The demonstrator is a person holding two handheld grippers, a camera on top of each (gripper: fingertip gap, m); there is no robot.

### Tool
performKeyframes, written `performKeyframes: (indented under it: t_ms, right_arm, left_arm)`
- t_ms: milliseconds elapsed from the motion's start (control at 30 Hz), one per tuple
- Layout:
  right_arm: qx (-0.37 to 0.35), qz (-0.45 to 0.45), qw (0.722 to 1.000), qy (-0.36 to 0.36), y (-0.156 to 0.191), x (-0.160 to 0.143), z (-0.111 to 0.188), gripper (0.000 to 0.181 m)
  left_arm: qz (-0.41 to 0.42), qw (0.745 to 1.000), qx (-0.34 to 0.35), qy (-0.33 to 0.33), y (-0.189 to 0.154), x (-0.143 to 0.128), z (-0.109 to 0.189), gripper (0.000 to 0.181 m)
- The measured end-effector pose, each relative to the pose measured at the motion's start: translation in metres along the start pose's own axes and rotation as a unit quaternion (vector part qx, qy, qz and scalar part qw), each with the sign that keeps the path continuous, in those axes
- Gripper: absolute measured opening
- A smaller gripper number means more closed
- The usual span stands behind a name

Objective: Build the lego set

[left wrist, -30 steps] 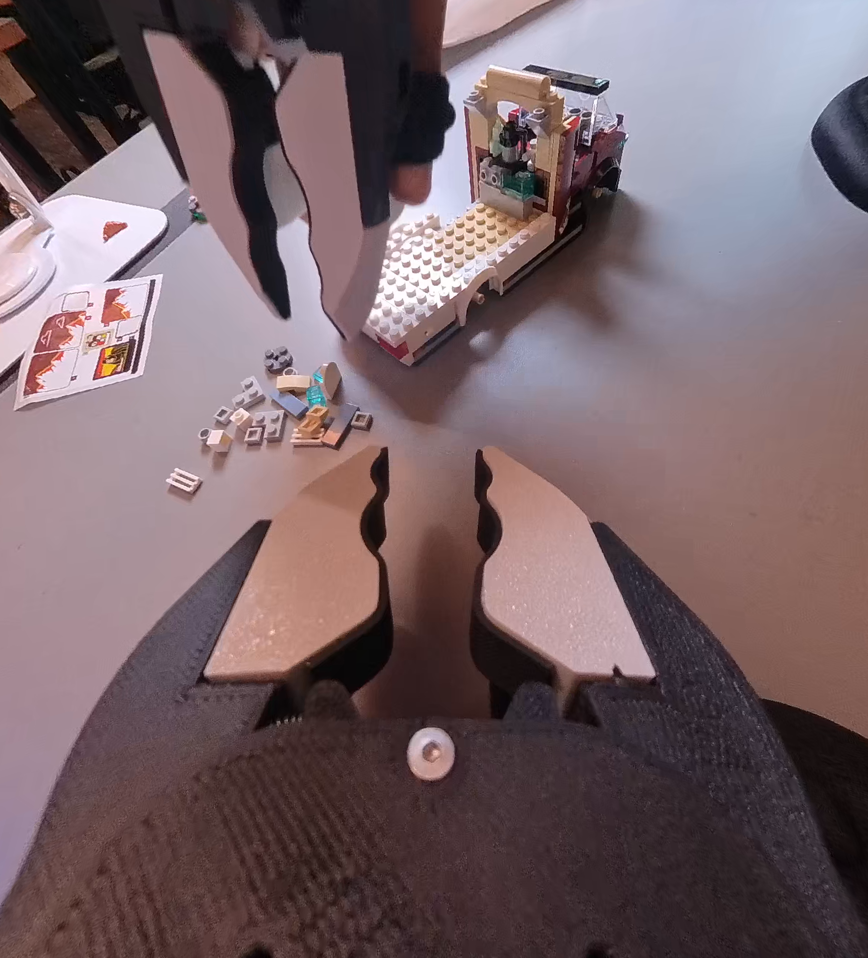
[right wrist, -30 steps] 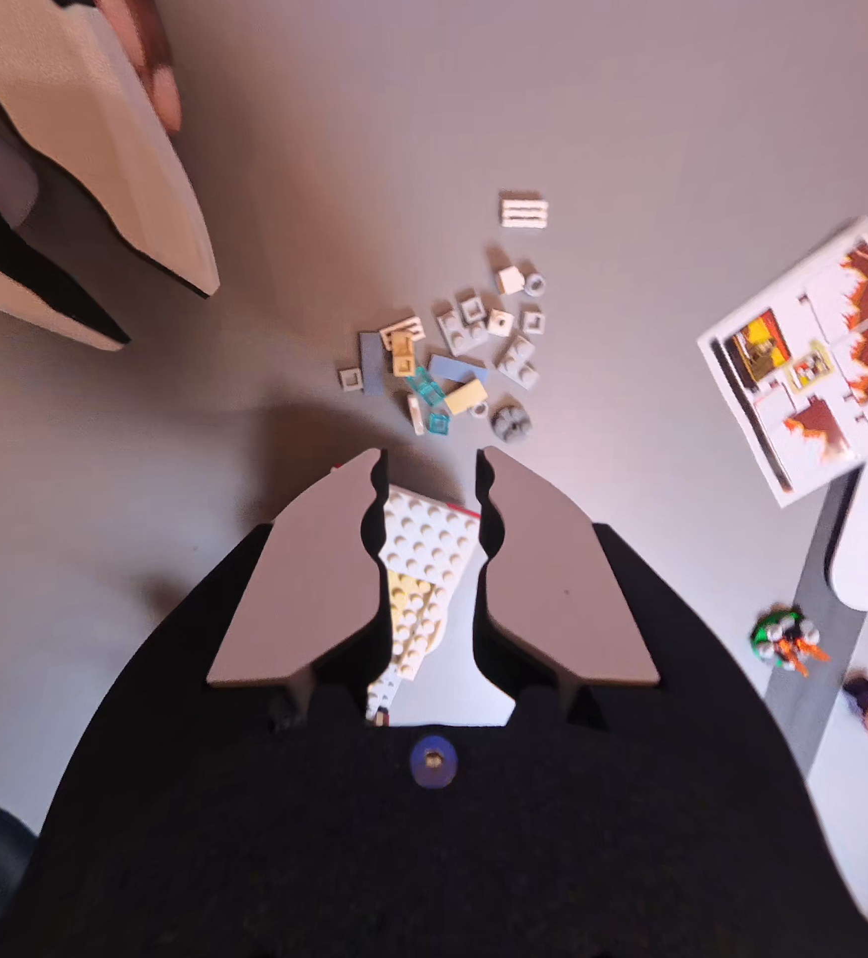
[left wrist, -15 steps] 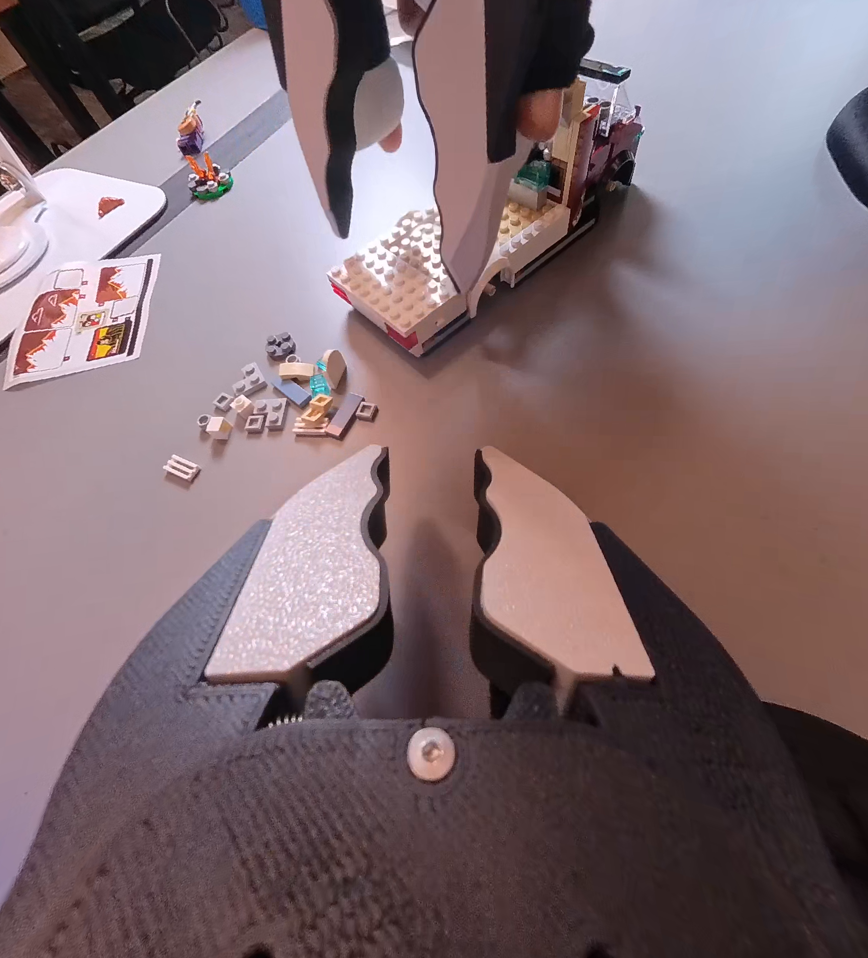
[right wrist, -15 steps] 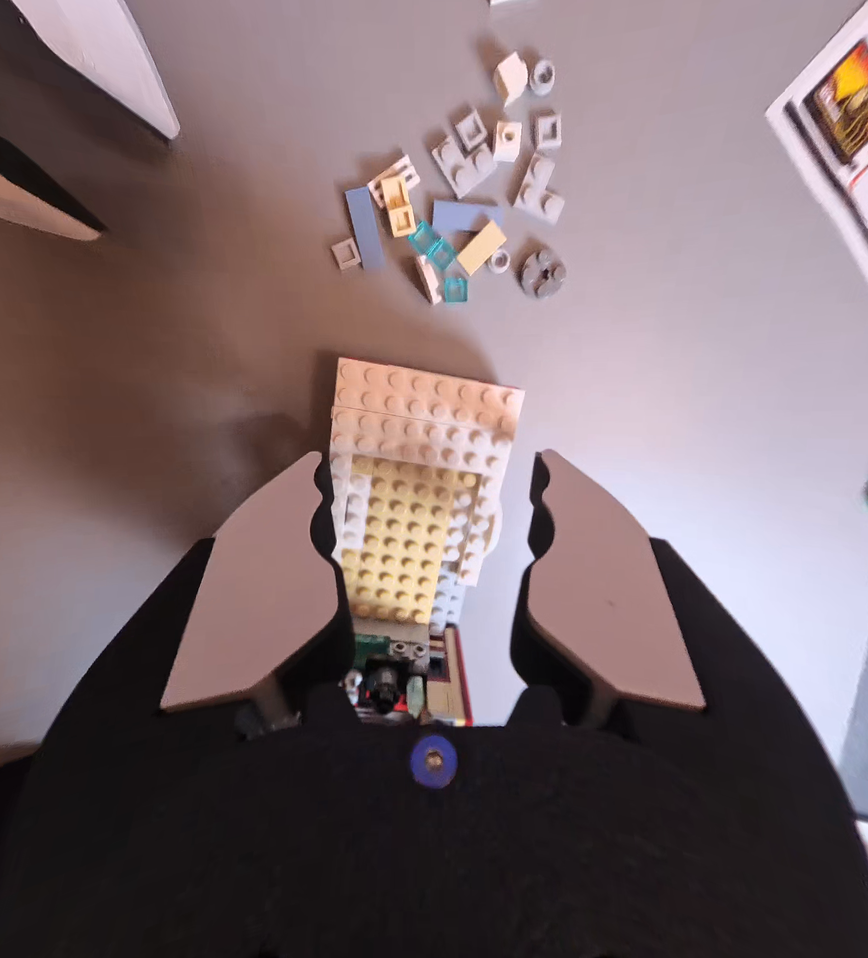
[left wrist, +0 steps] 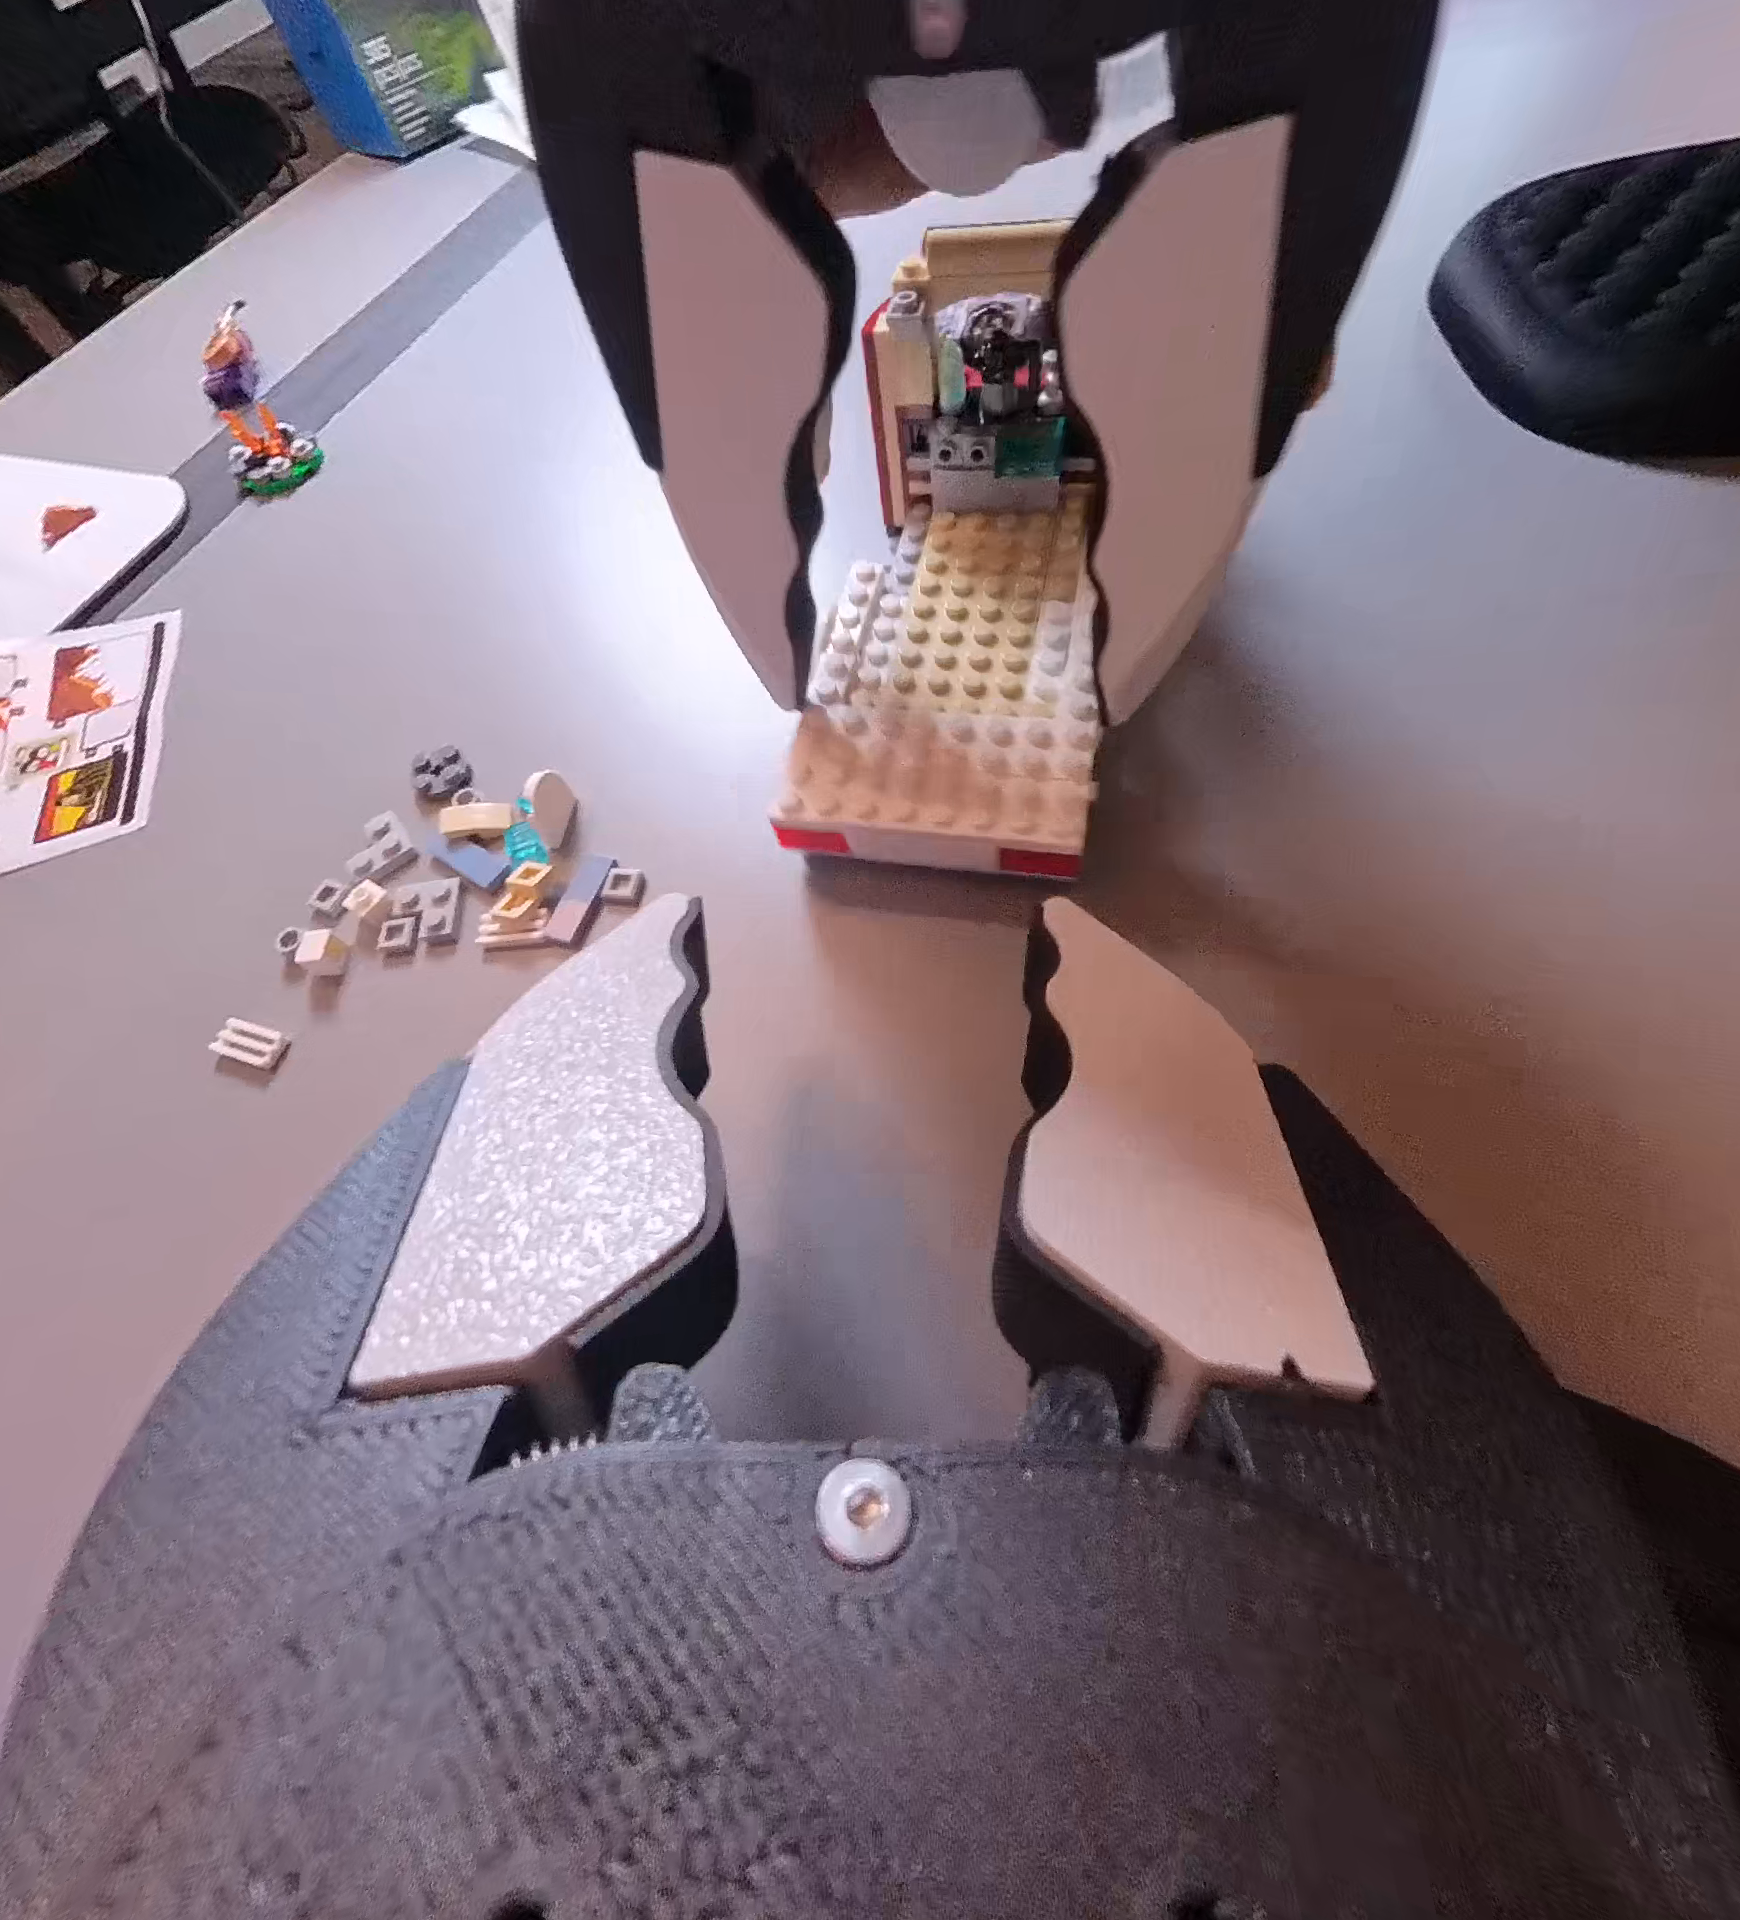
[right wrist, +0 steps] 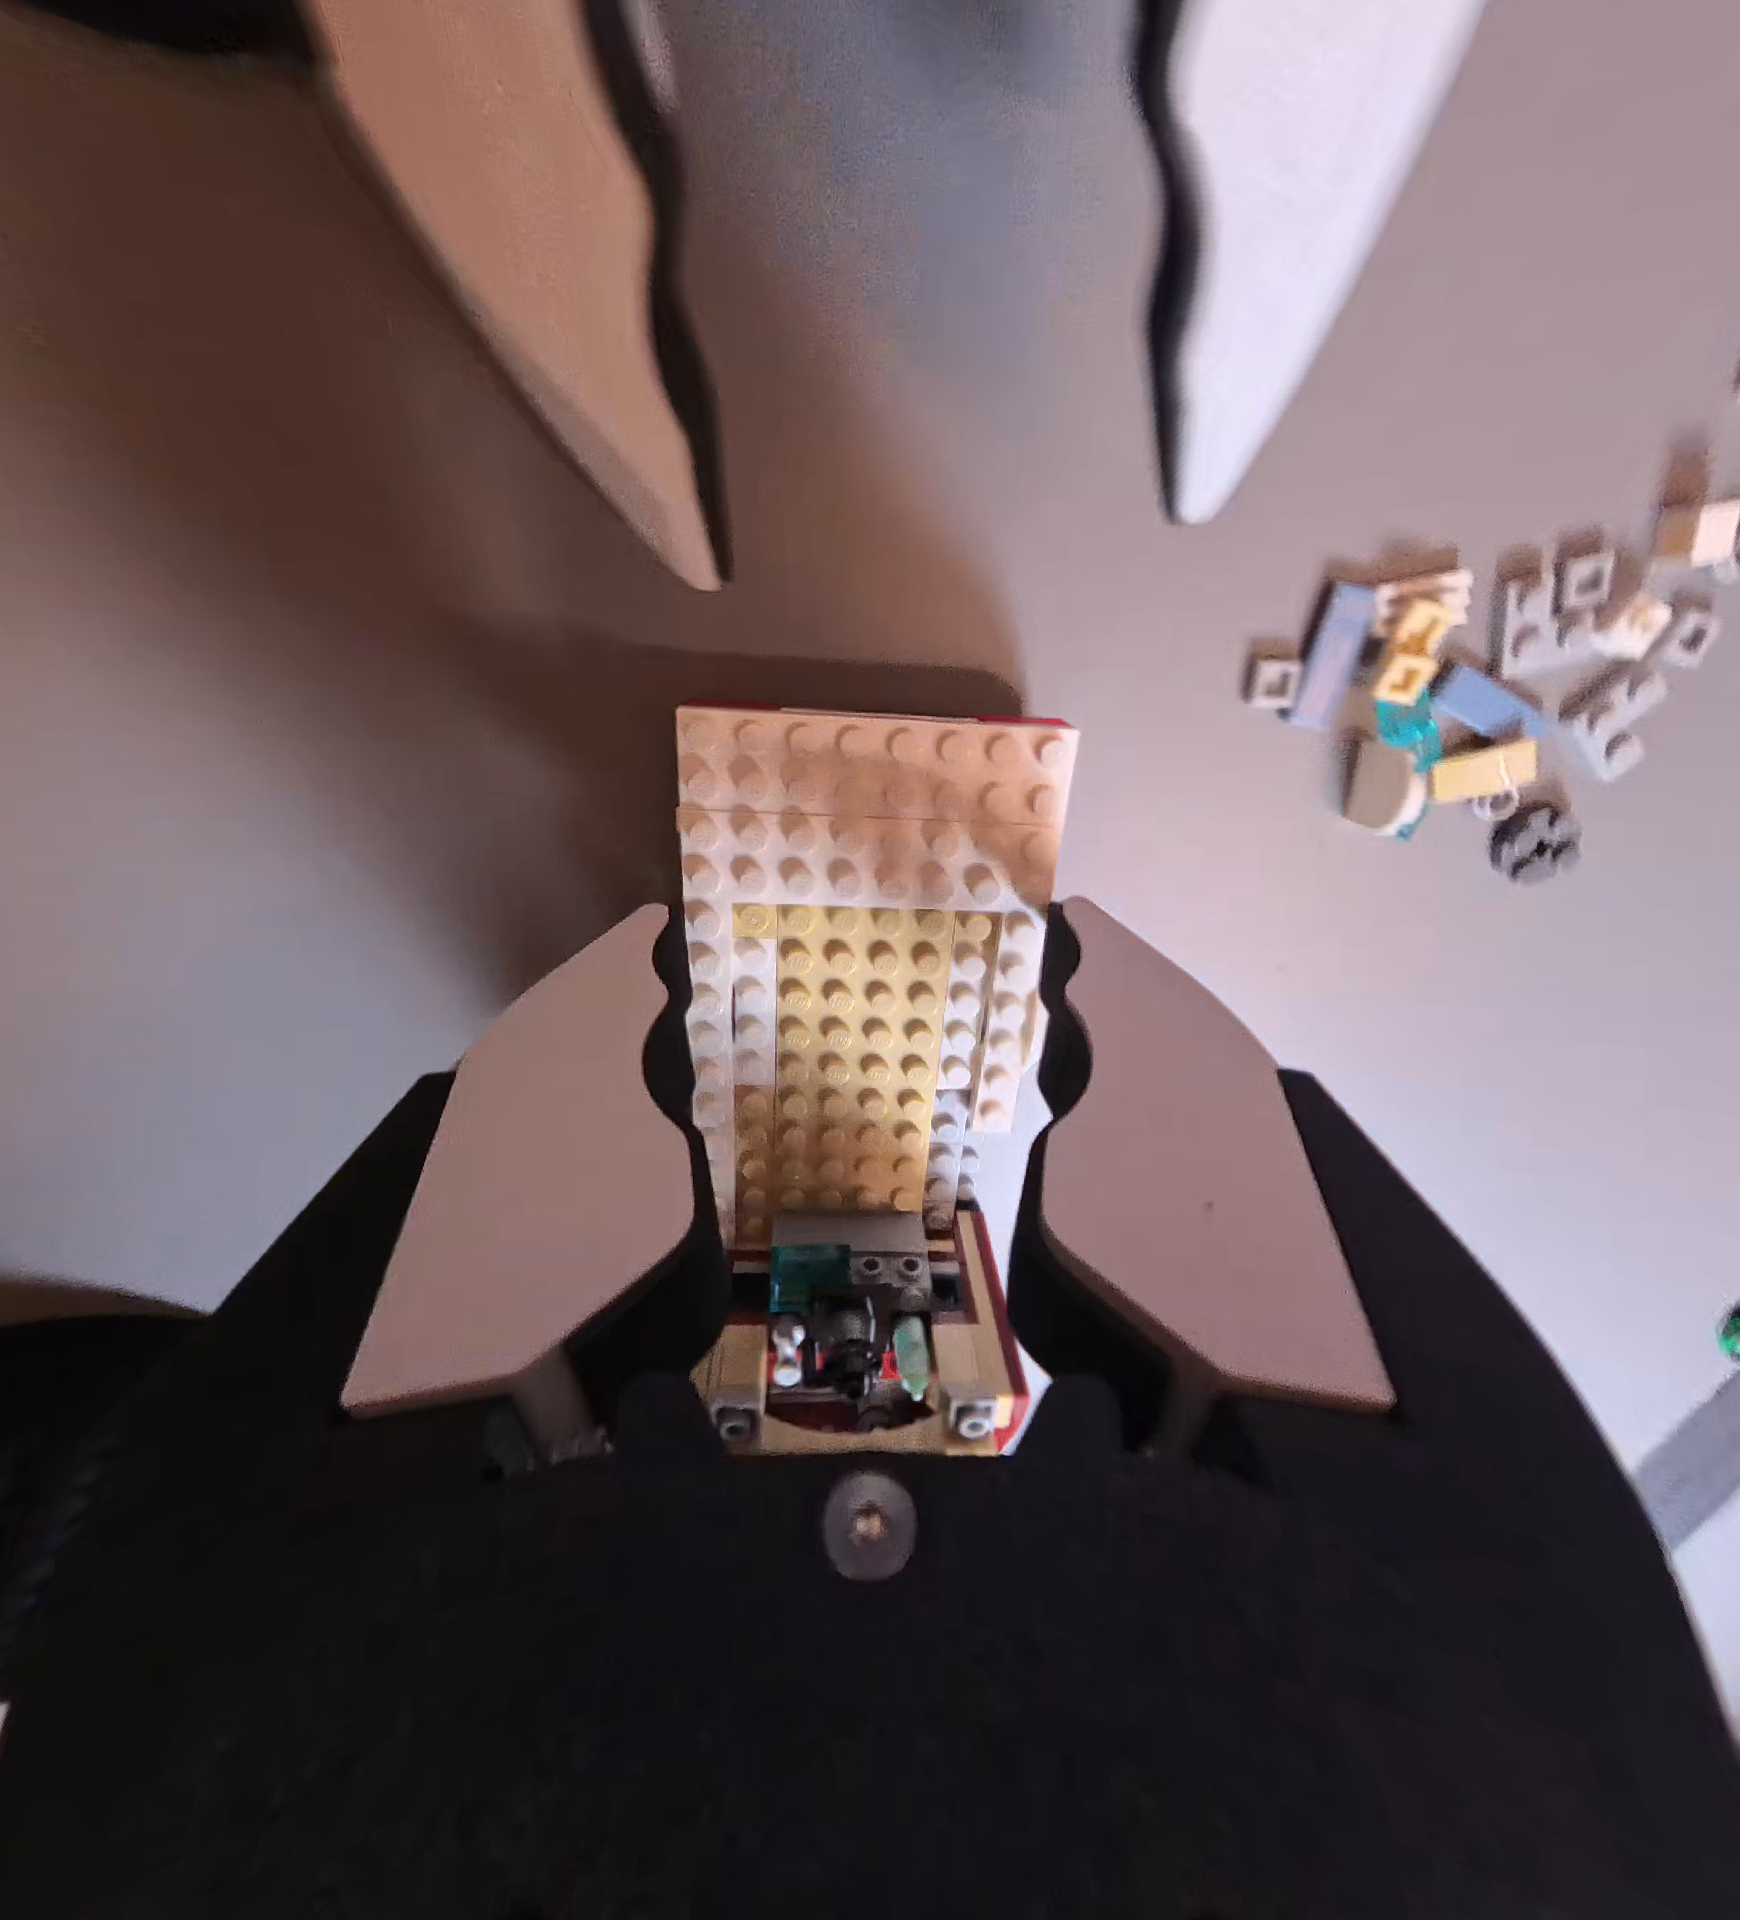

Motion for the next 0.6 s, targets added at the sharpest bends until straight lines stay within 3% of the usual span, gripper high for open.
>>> performKeyframes:
  t_ms: [133,267,433,600]
  right_arm:
    - [-0.046,0.057,0.997,0.003,0.026,-0.001,0.007,0.07]
    - [-0.108,0.009,0.993,-0.048,0.046,-0.024,0.029,0.074]
    - [-0.194,-0.129,0.958,-0.167,0.065,-0.083,0.057,0.079]
    - [-0.218,-0.226,0.925,-0.215,0.078,-0.141,0.029,0.082]
  left_arm:
    - [-0.004,1.0,-0.017,0.0,-0.004,0.0,-0.001,0.065]
    - [-0.01,1.0,-0.02,0.01,-0.008,-0.001,-0.004,0.068]
    - [0.004,1.0,-0.02,0.023,-0.013,0.001,-0.011,0.074]
    - [0.018,0.999,-0.015,0.044,-0.015,0.006,-0.023,0.085]
Point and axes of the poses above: each gripper's, where its closed fingertips meet, z back along the fingers, x out of its top, y = z × x across the jaws, the point moved 8 cm from there along z, back along the fingers, and after that the axes turned 9 degrees about z, right-handed, at the moved point
